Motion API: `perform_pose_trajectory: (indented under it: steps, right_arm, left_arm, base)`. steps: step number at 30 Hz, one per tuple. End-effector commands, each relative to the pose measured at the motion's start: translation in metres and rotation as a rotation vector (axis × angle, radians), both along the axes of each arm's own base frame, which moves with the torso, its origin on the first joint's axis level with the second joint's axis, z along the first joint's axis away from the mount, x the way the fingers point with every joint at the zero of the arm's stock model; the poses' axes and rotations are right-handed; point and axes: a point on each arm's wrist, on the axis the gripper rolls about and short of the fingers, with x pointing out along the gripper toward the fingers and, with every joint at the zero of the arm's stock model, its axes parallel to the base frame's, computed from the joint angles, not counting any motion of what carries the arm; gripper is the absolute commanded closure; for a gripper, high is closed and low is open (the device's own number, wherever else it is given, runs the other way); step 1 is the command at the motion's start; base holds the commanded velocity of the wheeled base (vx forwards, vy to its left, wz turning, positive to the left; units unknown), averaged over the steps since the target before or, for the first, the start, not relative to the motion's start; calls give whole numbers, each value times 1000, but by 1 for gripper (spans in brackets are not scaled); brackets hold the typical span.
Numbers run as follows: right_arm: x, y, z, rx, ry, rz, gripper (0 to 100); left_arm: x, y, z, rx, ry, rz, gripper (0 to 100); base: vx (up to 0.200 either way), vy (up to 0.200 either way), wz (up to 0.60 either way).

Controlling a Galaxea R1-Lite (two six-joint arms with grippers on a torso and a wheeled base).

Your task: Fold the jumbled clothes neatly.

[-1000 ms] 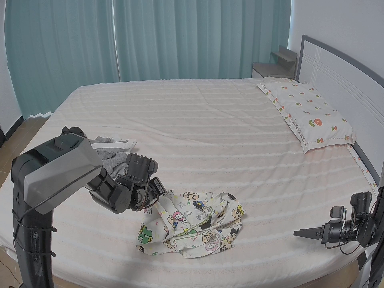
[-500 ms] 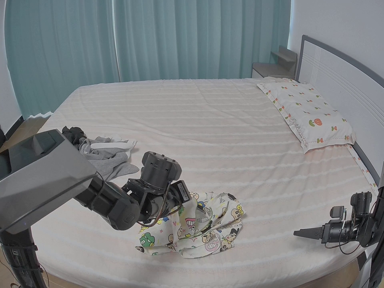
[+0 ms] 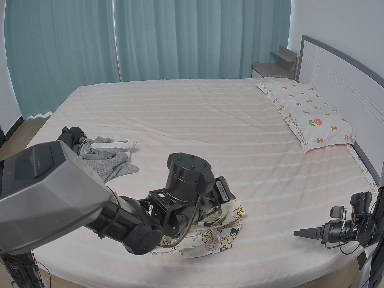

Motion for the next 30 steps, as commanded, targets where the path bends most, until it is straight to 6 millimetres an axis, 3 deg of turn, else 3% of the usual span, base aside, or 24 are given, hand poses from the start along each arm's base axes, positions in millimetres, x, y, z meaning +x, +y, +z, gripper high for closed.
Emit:
perform_pose_trajectory:
  steps: [1, 11, 12, 24, 26, 30]
  right_arm:
    - [-4, 1, -1, 4, 19, 0, 0]
    - [-5, 1, -1, 3, 20, 2, 0]
    - [-4, 1, -1, 3, 18, 2, 0]
    - [-4, 1, -1, 3, 18, 1, 0]
    - [-4, 1, -1, 3, 18, 1, 0]
    - [-4, 1, 0, 4, 14, 3, 0]
  left_arm:
    - [-10, -15, -16, 29, 23, -43, 100]
    - [-12, -17, -19, 34, 26, -48, 100]
    - [-12, -17, -19, 32, 25, -47, 0]
    - [-16, -14, -16, 44, 11, -5, 0]
    - [-16, -8, -8, 36, -1, 11, 0]
    - [-11, 34, 19, 9, -18, 88, 0]
  base:
    - [0, 0, 0]
    - [0, 0, 0]
    - [0, 0, 0]
    - [0, 0, 0]
    - [0, 0, 0]
    - [0, 0, 0]
